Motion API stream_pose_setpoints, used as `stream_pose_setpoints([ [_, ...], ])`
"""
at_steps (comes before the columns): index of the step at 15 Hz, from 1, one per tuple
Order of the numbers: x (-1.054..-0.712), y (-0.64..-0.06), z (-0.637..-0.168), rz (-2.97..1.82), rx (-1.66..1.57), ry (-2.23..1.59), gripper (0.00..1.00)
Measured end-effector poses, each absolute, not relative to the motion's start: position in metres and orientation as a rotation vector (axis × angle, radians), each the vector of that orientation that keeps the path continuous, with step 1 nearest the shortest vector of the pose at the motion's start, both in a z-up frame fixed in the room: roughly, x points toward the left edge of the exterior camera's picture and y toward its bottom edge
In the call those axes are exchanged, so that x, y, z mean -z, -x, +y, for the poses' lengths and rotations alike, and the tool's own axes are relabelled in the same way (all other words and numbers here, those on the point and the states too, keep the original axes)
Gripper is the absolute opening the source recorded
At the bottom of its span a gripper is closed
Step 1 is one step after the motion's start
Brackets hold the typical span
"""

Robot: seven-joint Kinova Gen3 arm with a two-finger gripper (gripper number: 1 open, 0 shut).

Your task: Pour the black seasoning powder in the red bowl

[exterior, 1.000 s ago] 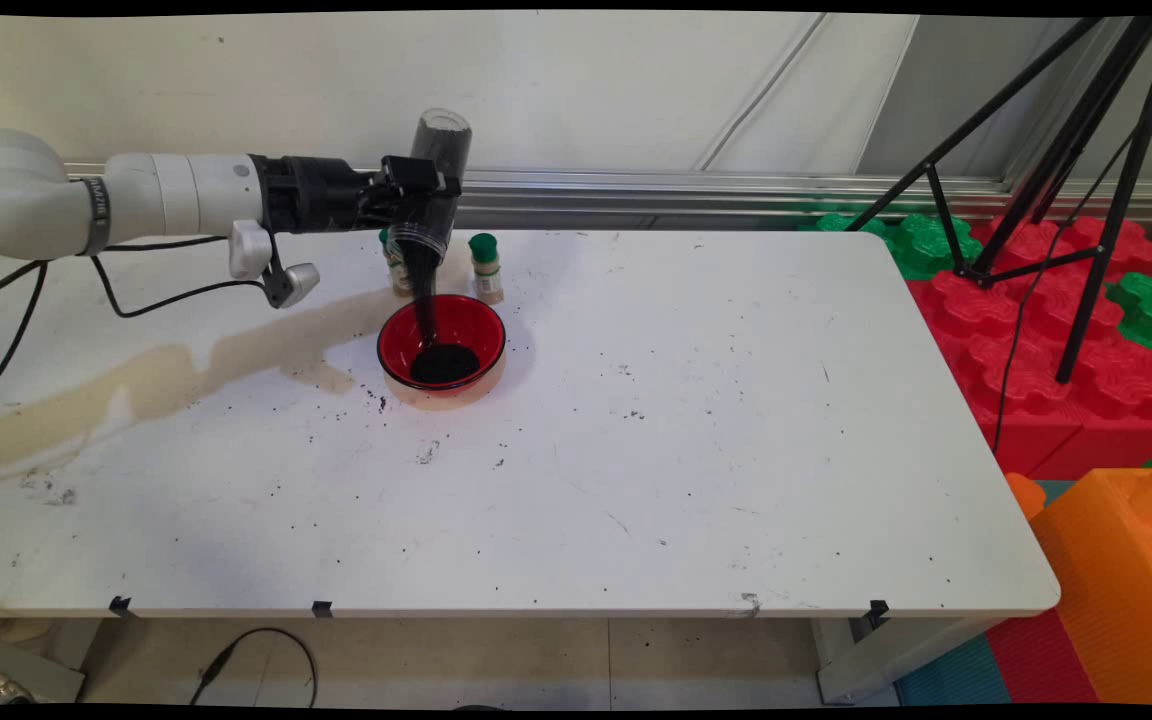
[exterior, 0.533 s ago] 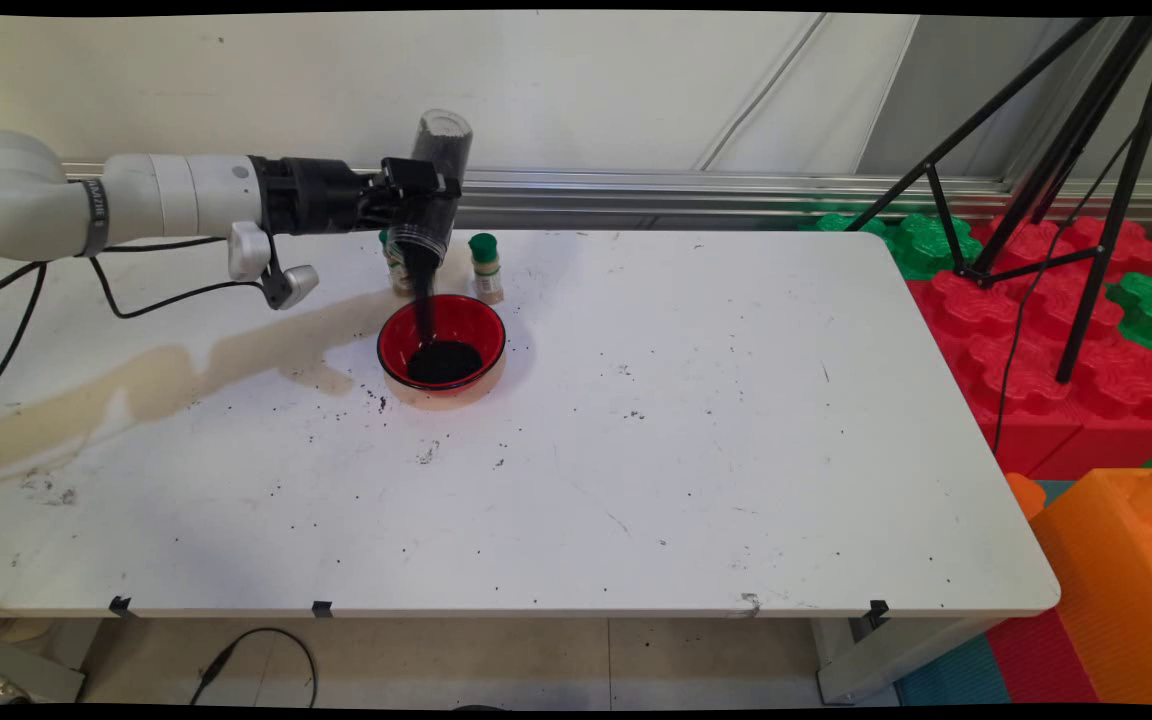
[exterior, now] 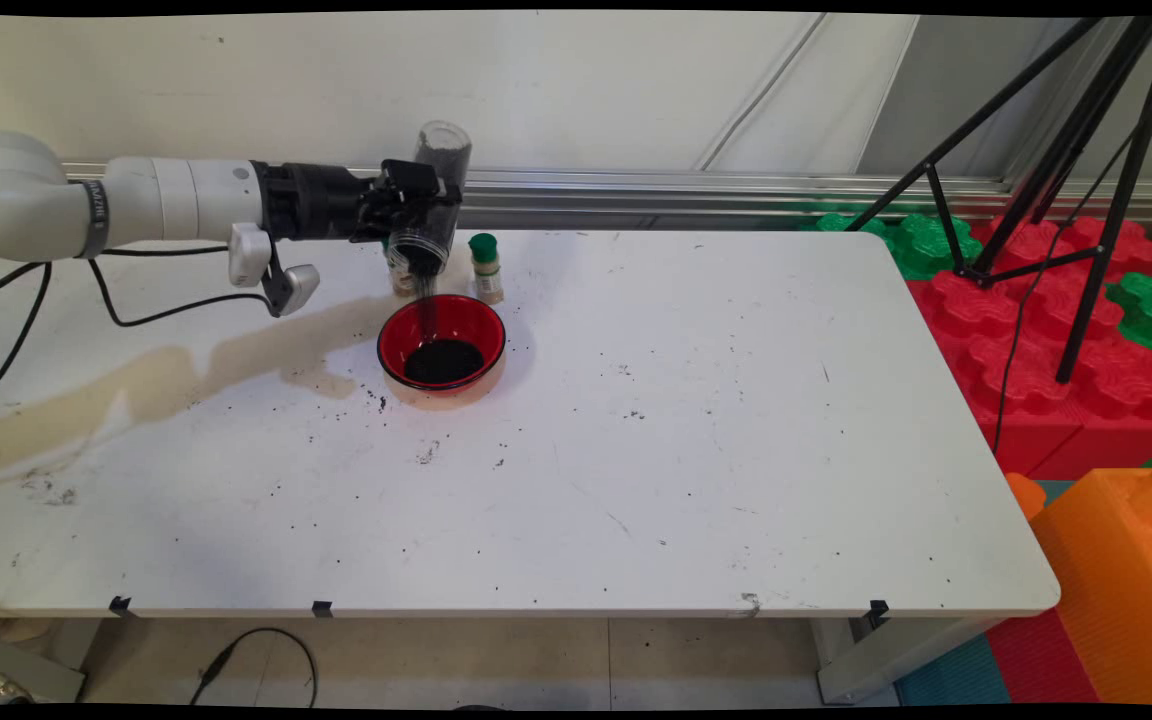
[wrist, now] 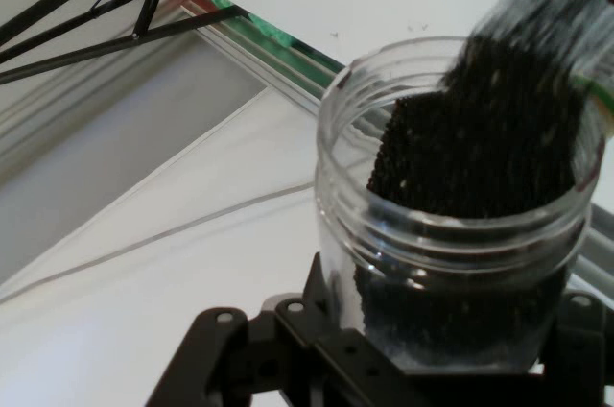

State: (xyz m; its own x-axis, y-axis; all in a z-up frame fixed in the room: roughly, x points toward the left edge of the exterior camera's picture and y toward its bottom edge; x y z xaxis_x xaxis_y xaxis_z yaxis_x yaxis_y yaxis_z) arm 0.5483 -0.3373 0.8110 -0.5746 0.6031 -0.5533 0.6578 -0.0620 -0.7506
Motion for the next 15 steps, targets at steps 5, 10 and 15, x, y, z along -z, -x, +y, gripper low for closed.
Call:
stream_pose_setpoints([
  [5,-0.812,-0.546,-0.336,2.219,1.758,-1.369,0.0],
  [10,-0.818,-0.545,-0.331,2.299,1.774,-1.309,0.0],
  [15,-0.832,-0.543,-0.322,2.391,1.804,-1.223,0.0],
])
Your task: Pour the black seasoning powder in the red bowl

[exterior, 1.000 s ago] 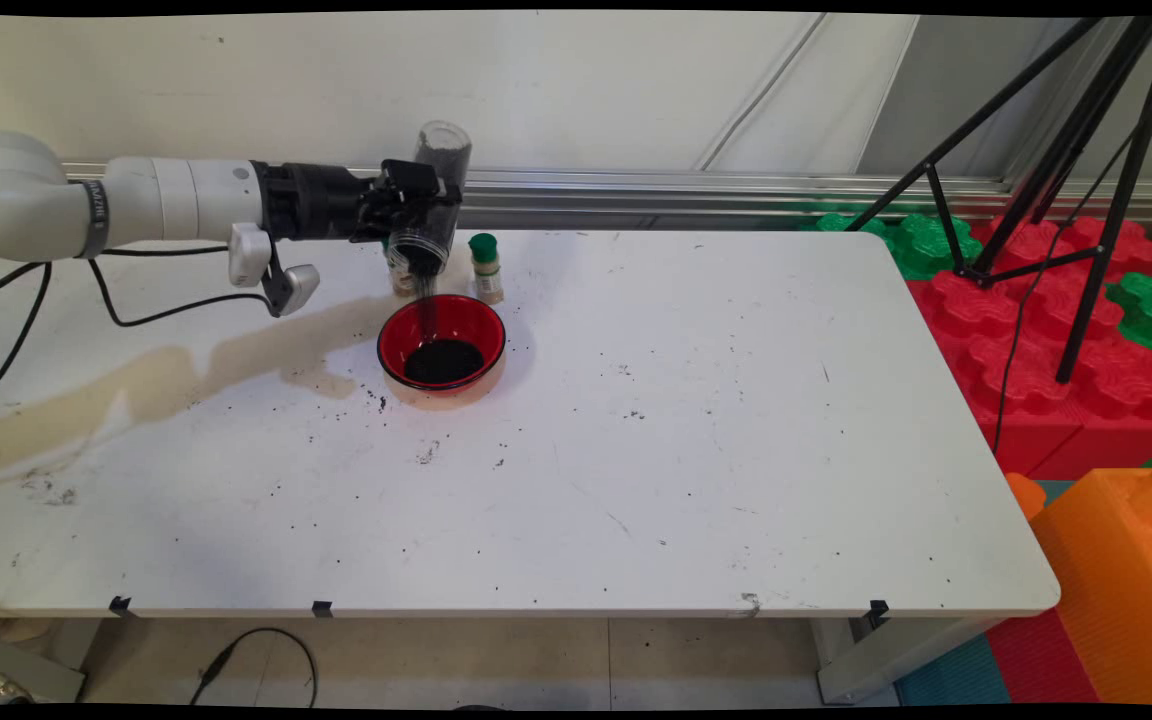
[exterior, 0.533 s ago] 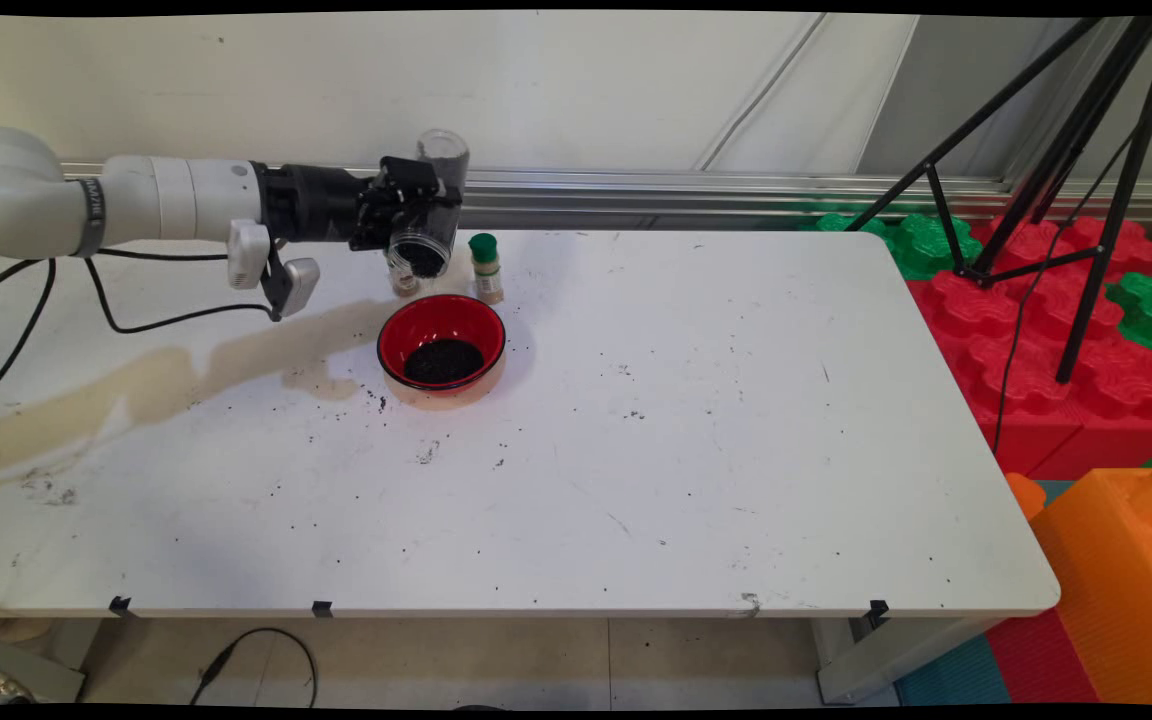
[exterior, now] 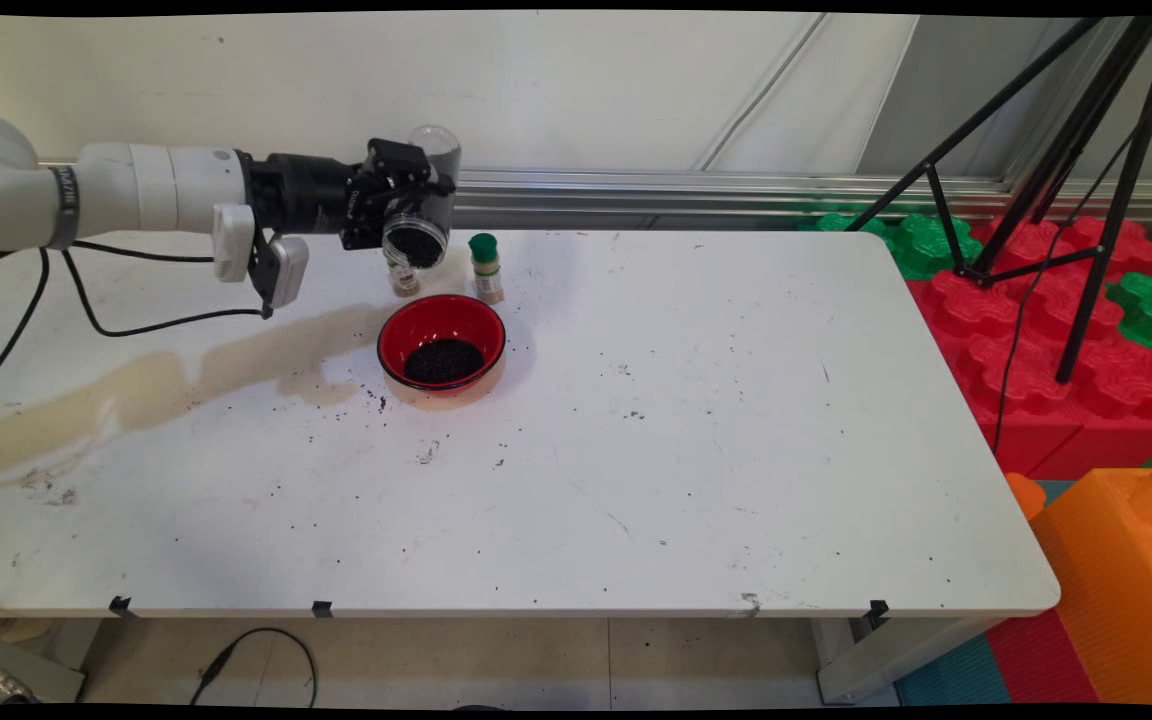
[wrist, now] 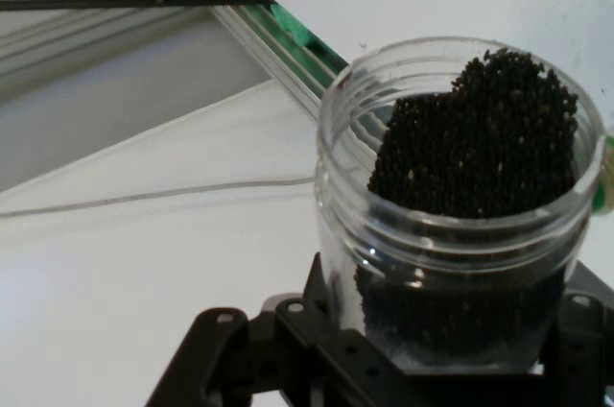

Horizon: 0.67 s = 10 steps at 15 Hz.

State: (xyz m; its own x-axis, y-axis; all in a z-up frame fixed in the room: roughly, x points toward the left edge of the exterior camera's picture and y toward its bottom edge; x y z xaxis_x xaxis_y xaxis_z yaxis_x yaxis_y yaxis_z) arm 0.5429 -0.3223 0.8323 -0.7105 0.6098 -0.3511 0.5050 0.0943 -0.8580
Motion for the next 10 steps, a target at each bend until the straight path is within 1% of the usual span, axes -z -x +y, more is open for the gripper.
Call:
stream_pose_setpoints([
  [10,-0.867,-0.52,-0.296,-2.25,-1.597,0.933,0.0],
])
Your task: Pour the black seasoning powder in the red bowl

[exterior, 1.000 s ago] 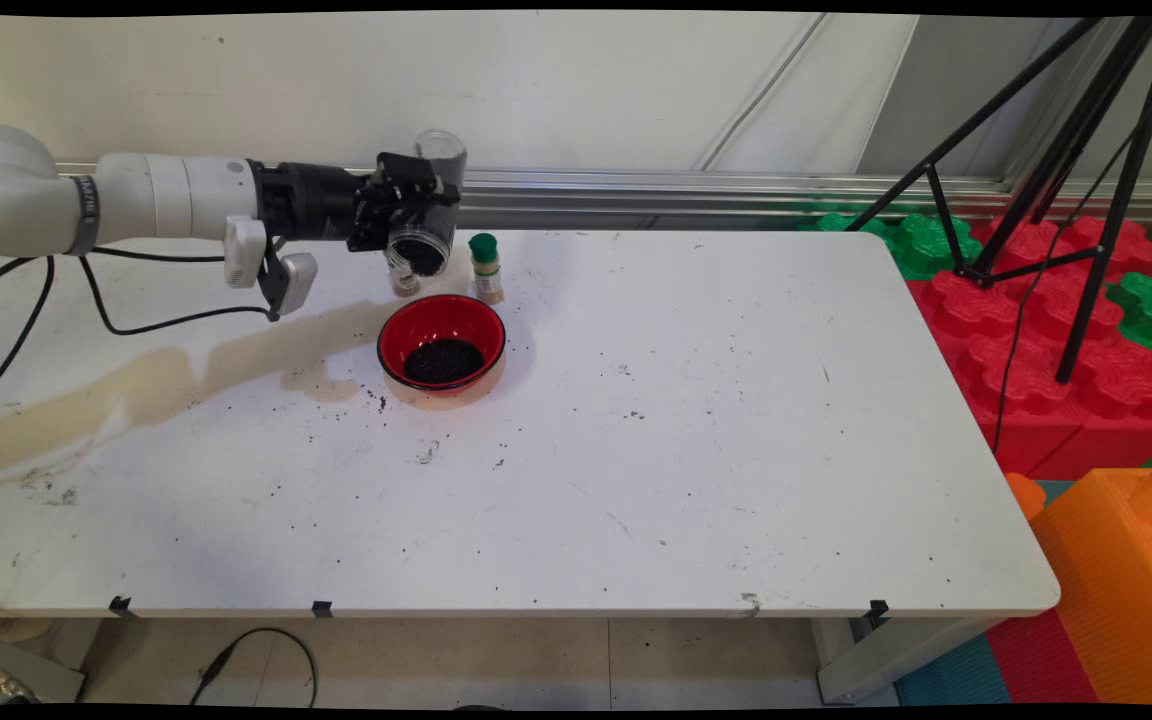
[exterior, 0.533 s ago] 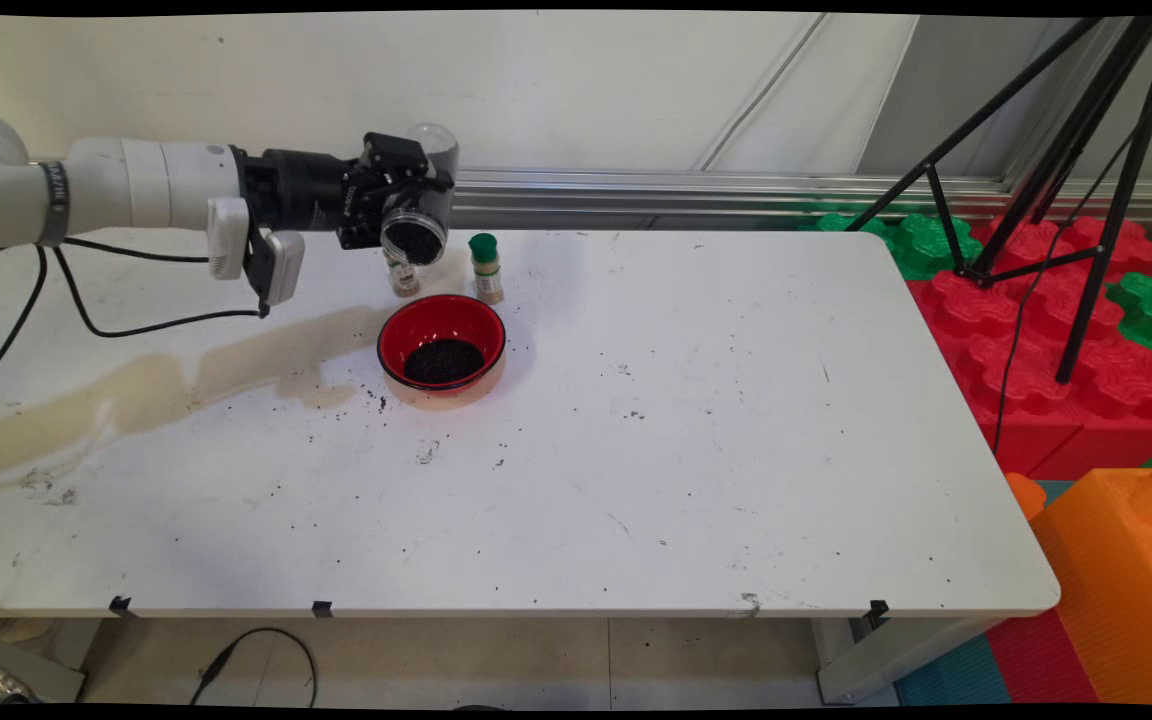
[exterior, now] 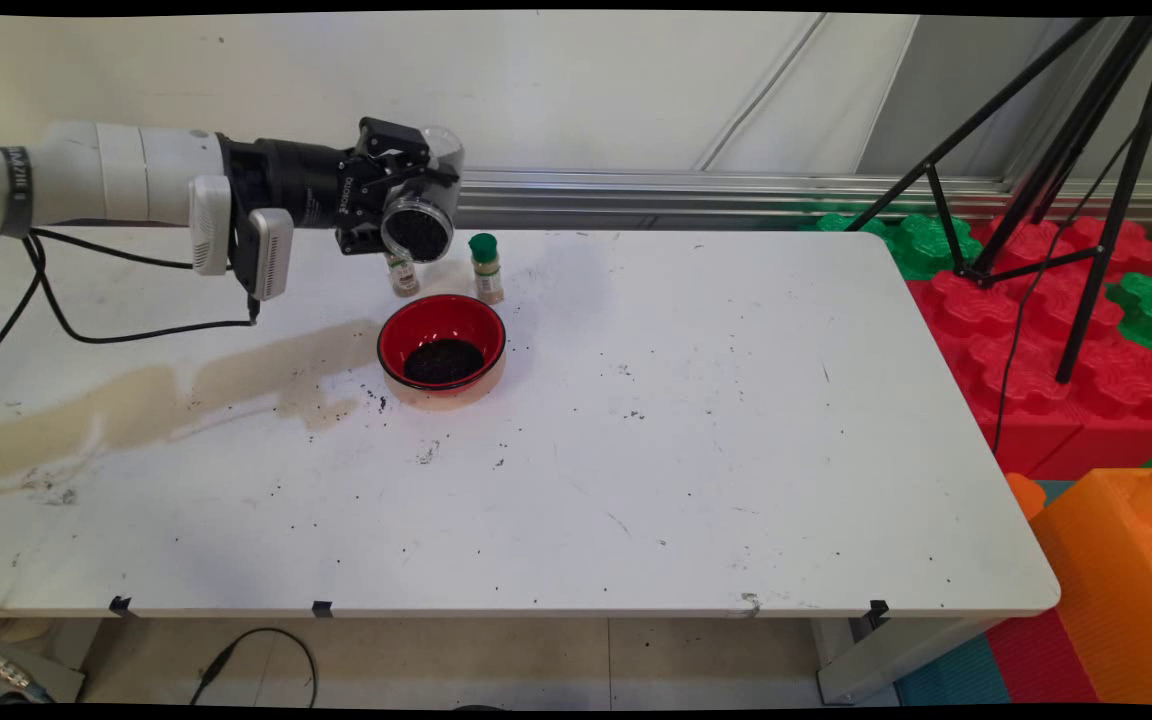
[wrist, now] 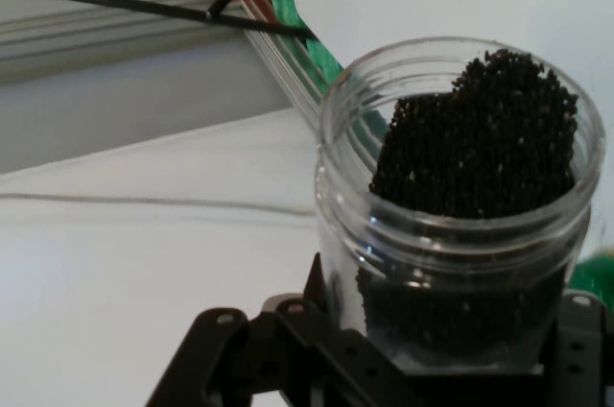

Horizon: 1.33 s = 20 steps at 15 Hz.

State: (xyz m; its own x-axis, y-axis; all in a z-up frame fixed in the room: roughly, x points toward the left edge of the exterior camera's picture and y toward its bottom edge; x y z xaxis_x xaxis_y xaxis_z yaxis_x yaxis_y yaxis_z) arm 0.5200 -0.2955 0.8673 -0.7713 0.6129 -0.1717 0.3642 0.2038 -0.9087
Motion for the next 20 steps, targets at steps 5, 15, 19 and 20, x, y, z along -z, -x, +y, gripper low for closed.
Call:
stream_pose_setpoints([
  [5,-0.882,-0.503,-0.283,-2.239,-1.509,0.84,0.0],
  [15,-0.909,-0.466,-0.266,-2.203,-1.235,0.528,0.0],
  [19,-0.914,-0.457,-0.265,-2.184,-1.122,0.396,0.0],
  [20,-0.914,-0.454,-0.265,-2.178,-1.09,0.359,0.0],
])
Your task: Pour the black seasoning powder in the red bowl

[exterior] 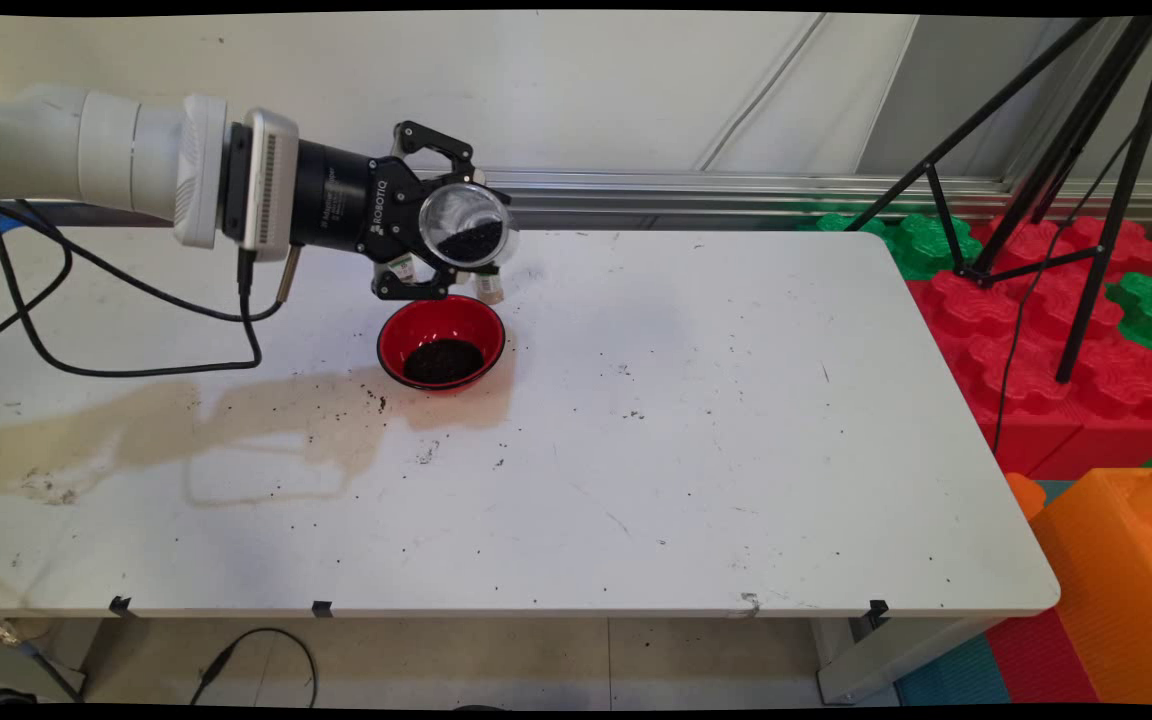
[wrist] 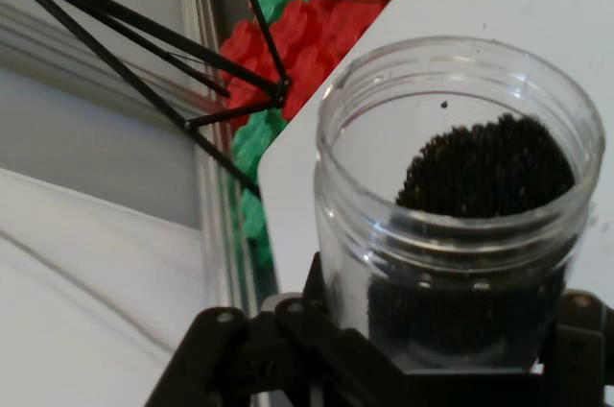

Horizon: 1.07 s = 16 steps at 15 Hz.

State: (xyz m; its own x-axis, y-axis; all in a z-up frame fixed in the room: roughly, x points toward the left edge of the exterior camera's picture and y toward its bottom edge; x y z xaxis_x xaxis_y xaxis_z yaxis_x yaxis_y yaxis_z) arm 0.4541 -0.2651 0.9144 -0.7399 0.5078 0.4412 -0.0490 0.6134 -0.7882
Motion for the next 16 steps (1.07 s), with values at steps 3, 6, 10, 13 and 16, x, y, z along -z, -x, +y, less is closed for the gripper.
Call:
stream_pose_setpoints([
  [3,-0.915,-0.449,-0.265,-2.164,-1.012,0.273,0.0],
  [6,-0.914,-0.444,-0.266,-2.149,-0.921,0.179,0.0],
  [10,-0.907,-0.436,-0.266,-2.123,-0.769,0.048,0.0],
  [13,-0.897,-0.432,-0.266,-2.106,-0.663,-0.032,0.0],
  [16,-0.882,-0.43,-0.267,-2.095,-0.569,-0.096,0.0],
])
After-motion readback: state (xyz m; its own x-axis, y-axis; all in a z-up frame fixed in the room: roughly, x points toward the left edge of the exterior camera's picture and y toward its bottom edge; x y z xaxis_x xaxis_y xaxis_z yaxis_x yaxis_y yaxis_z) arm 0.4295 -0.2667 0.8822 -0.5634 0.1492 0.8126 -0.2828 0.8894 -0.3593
